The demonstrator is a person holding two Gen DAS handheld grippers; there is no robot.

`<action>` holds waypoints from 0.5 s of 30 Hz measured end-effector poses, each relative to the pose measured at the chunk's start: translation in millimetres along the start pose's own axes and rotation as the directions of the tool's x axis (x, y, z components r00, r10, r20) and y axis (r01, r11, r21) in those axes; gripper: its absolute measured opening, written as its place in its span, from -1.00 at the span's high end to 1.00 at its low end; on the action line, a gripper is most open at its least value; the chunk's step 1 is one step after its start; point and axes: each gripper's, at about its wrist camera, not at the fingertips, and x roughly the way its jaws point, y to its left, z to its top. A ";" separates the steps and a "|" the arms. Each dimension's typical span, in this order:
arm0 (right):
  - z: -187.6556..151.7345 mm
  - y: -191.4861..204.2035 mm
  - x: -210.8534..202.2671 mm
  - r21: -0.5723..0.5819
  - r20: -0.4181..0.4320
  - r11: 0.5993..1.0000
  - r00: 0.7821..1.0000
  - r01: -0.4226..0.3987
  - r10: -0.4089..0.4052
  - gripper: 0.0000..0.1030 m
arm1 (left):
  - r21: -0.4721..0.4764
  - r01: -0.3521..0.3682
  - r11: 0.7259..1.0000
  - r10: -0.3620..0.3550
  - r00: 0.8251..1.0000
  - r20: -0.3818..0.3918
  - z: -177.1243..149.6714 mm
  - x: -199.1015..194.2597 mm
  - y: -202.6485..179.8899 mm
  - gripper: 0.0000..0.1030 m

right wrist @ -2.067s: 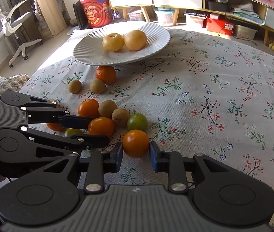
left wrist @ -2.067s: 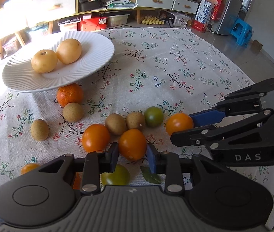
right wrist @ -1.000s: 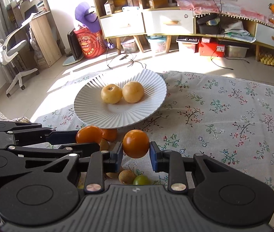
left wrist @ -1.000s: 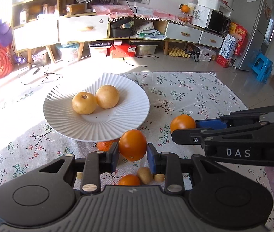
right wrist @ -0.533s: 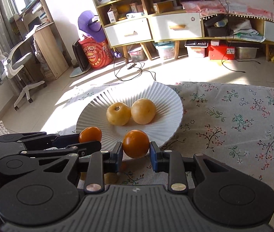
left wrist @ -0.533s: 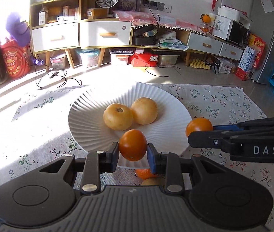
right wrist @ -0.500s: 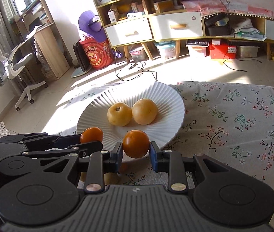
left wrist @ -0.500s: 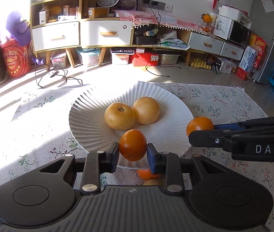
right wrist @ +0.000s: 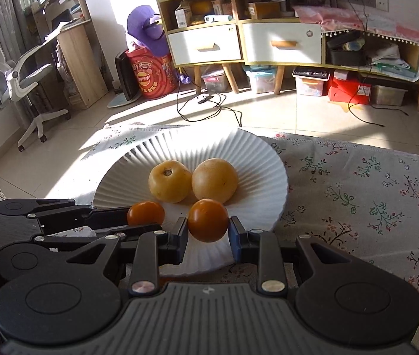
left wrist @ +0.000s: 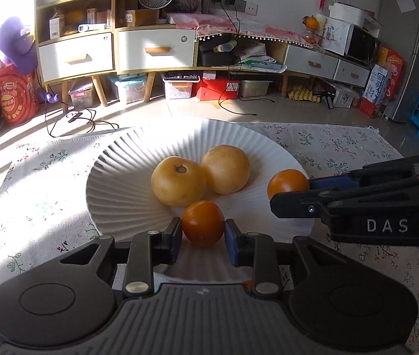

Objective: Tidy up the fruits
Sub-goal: 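Lift both held oranges and carry them over the white plate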

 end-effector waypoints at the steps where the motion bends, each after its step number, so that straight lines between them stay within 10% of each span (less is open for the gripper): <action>1: 0.0 -0.7 1.8 -0.005 -0.004 1.000 1.000 0.001 -0.001 0.49 | 0.008 -0.004 1.000 0.004 1.000 0.000 0.3 1.7 -1.2 0.67; 15: 1.9 -4.0 11.7 -0.017 -0.016 1.000 1.000 0.004 -0.005 0.48 | 0.023 -0.004 1.000 0.004 1.000 -0.003 2.3 6.4 1.3 0.66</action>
